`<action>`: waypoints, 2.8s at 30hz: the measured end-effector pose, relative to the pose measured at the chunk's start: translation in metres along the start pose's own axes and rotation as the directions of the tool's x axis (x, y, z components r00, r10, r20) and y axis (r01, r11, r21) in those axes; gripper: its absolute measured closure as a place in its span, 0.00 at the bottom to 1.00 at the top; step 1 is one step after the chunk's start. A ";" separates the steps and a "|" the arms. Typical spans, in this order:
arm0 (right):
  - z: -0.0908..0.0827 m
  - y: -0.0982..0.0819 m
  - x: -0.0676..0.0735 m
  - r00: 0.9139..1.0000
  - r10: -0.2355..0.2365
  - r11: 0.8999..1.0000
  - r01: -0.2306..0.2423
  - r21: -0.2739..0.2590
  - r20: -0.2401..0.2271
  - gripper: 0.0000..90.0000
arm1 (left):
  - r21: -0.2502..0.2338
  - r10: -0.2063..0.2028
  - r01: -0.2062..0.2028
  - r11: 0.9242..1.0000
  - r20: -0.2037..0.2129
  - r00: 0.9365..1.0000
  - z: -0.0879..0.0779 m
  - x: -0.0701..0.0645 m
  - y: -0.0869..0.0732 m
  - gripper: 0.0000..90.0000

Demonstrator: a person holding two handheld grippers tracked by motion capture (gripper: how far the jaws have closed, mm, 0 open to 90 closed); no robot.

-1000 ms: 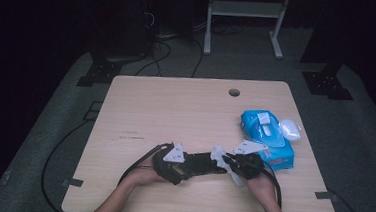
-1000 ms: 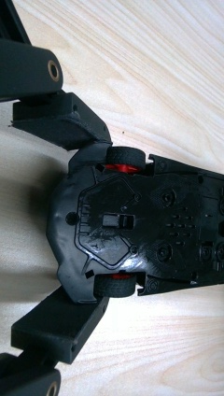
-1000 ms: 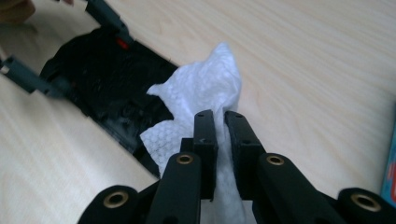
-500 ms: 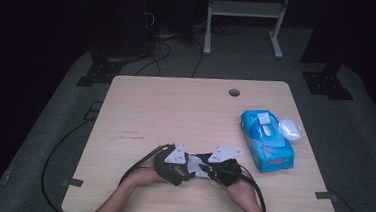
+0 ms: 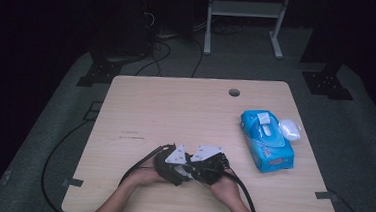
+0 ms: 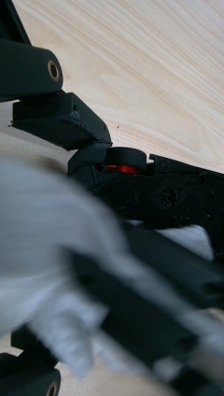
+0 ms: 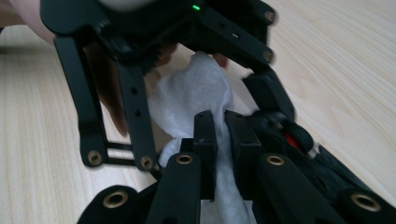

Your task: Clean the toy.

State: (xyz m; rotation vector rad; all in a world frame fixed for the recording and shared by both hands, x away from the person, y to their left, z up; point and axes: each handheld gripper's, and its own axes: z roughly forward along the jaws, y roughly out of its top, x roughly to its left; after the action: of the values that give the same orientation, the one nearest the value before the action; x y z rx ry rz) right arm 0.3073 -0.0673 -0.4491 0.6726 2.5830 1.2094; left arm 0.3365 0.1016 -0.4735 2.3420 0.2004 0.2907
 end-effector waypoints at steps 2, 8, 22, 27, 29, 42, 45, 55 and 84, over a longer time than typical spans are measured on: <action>0.003 0.003 -0.003 1.000 0.013 1.000 -0.013 -0.004 -0.013 0.92 | -0.003 -0.008 0.008 1.000 0.001 1.000 -0.001 0.001 -0.001 0.26; 0.000 0.005 -0.014 0.998 0.005 1.000 -0.005 0.007 0.070 0.92 | -0.002 -0.004 0.004 1.000 -0.001 1.000 -0.001 0.000 0.000 0.27; -0.043 -0.026 -0.054 0.973 0.093 0.996 -0.094 -0.004 0.213 0.92 | -0.009 -0.009 0.009 1.000 0.004 1.000 -0.001 0.002 -0.001 0.26; -0.037 -0.025 -0.038 0.988 0.051 0.999 -0.051 -0.003 0.149 0.92 | -0.007 -0.004 0.004 1.000 0.005 1.000 -0.001 0.002 -0.002 0.26; -0.041 -0.028 -0.040 0.986 0.049 0.999 -0.050 0.003 0.158 0.92 | -0.012 -0.009 0.009 1.000 0.005 1.000 -0.002 0.001 -0.002 0.26; -0.039 -0.028 -0.032 0.990 0.033 0.999 -0.034 0.001 0.136 0.92 | -0.011 -0.011 0.011 1.000 0.006 1.000 -0.001 0.002 -0.001 0.27; -0.046 -0.033 -0.040 0.987 0.054 0.998 -0.056 0.003 0.149 0.92 | -0.012 -0.008 0.008 1.000 0.006 1.000 -0.001 0.002 -0.002 0.27; -0.079 -0.062 -0.053 0.971 0.140 0.990 -0.142 -0.006 0.192 0.92 | -0.008 -0.006 0.006 1.000 0.002 1.000 -0.001 0.003 -0.002 0.26; -0.076 -0.057 -0.046 0.985 0.139 0.990 -0.140 -0.001 0.102 0.92 | -0.013 -0.048 0.048 0.999 0.027 0.998 -0.001 0.006 -0.004 0.26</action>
State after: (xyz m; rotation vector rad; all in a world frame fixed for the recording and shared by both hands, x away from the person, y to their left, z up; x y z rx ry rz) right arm 0.3010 -0.1723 -0.4443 0.9058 2.4923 1.1740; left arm 0.3422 0.1065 -0.4746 2.3223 0.2404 0.2360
